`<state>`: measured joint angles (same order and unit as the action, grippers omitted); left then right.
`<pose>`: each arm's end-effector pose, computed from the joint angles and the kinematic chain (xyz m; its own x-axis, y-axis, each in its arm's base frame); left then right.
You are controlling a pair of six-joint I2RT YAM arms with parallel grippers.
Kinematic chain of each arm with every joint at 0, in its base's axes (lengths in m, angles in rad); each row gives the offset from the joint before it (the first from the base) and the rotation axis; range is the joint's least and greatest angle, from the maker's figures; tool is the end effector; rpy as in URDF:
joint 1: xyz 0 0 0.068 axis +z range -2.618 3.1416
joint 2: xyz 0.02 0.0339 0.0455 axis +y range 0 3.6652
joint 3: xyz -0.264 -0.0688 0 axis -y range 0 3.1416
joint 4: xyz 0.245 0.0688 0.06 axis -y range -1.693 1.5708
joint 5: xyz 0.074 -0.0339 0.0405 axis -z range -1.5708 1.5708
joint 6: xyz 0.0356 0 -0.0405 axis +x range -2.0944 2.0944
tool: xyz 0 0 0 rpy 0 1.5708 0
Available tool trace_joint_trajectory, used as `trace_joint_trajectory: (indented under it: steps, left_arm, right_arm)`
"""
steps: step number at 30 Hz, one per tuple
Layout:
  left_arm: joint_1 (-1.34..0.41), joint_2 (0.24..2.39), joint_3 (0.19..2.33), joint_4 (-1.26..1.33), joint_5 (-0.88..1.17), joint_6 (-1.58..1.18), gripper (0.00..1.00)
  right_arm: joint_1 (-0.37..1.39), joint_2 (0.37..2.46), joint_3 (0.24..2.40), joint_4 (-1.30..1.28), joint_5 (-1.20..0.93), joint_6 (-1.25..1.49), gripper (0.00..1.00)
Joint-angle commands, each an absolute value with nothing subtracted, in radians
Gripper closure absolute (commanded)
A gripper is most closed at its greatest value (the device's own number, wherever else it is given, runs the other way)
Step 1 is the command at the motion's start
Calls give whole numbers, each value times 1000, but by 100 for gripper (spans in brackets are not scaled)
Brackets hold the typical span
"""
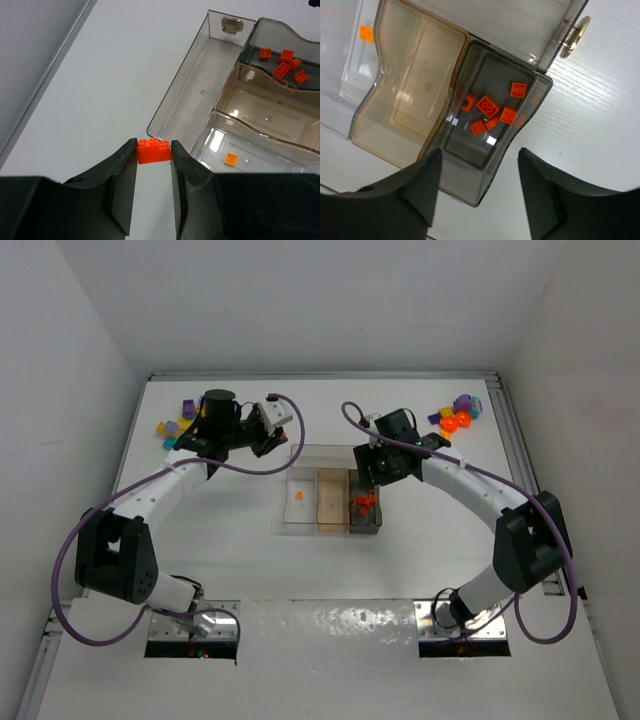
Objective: Sort the legos into containers by color
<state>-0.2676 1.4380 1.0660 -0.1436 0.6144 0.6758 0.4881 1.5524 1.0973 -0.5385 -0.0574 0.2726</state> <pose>0.3078 -0.1057 0.2912 0.0667 0.5117 -0.8566 0.8434 0.4298 0.3224 0.2829 0.1525 0.2319 -0.8463 -0.1450 -0.5126 -0.2782 0.9409 0.1932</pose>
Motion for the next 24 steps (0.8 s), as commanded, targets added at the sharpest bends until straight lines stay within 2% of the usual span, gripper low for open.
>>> trace_joint_trajectory:
  steps: [1, 5, 11, 18, 24]
  left_arm:
    - [-273, 1419, 1112, -112, 647, 663, 100]
    - [-320, 1448, 1138, -110, 634, 597, 100]
    - [-504, 1611, 1249, -186, 650, 526, 100]
    - [-650, 1764, 1302, -115, 692, 532, 100]
    - [-748, 1850, 1287, 52, 684, 457, 100]
  right_arm:
    - [494, 1514, 1175, -541, -6, 293, 41]
    - [460, 1465, 1193, -548, 142, 351, 50]
    - [310, 1336, 1097, -515, 342, 515, 50]
    - [290, 1221, 1022, -494, 374, 505, 50]
    - [290, 1161, 983, -489, 331, 506, 49]
